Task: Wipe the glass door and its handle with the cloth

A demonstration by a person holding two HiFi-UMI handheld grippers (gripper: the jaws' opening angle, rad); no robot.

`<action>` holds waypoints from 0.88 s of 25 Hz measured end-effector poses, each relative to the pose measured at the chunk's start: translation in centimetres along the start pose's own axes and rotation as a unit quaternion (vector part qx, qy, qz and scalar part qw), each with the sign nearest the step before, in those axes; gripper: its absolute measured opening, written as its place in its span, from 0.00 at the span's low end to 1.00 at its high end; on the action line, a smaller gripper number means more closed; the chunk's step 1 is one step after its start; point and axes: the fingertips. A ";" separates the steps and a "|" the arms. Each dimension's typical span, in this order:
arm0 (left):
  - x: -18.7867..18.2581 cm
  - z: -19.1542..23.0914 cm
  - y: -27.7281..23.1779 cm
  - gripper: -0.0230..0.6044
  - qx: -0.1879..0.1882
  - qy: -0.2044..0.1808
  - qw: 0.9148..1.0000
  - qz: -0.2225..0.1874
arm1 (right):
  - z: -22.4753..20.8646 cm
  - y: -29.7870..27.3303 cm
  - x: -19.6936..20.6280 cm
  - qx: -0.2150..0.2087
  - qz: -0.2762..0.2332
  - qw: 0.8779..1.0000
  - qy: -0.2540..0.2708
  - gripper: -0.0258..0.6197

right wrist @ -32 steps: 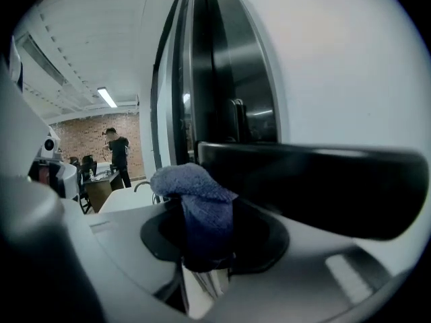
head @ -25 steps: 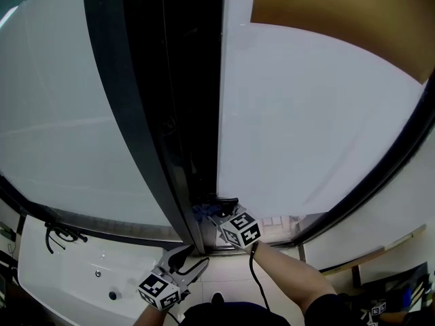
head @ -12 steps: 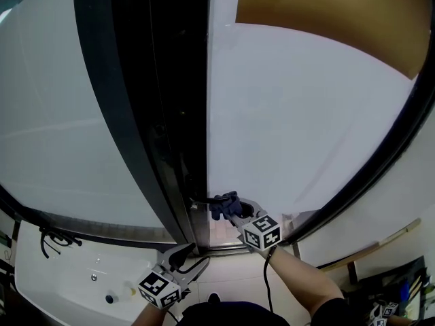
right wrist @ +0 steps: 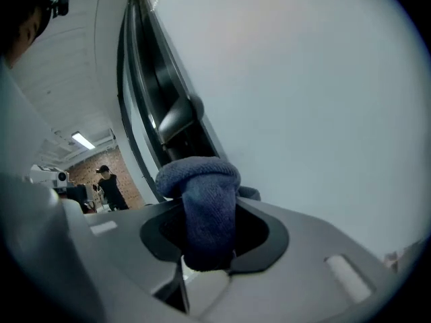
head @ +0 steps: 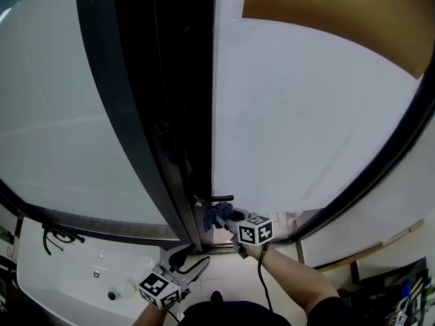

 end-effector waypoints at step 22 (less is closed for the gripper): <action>1.2 2.5 1.7 0.39 -0.033 0.021 0.999 0.000 | 2.1 -6.5 -1.2 -0.020 0.027 0.997 0.069 0.25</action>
Point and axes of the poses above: the fingertips, and each gripper's own axes: y backward along the fingers, z to its left, x out of its underside, and after that the axes turned 12 degrees about z, right-handed
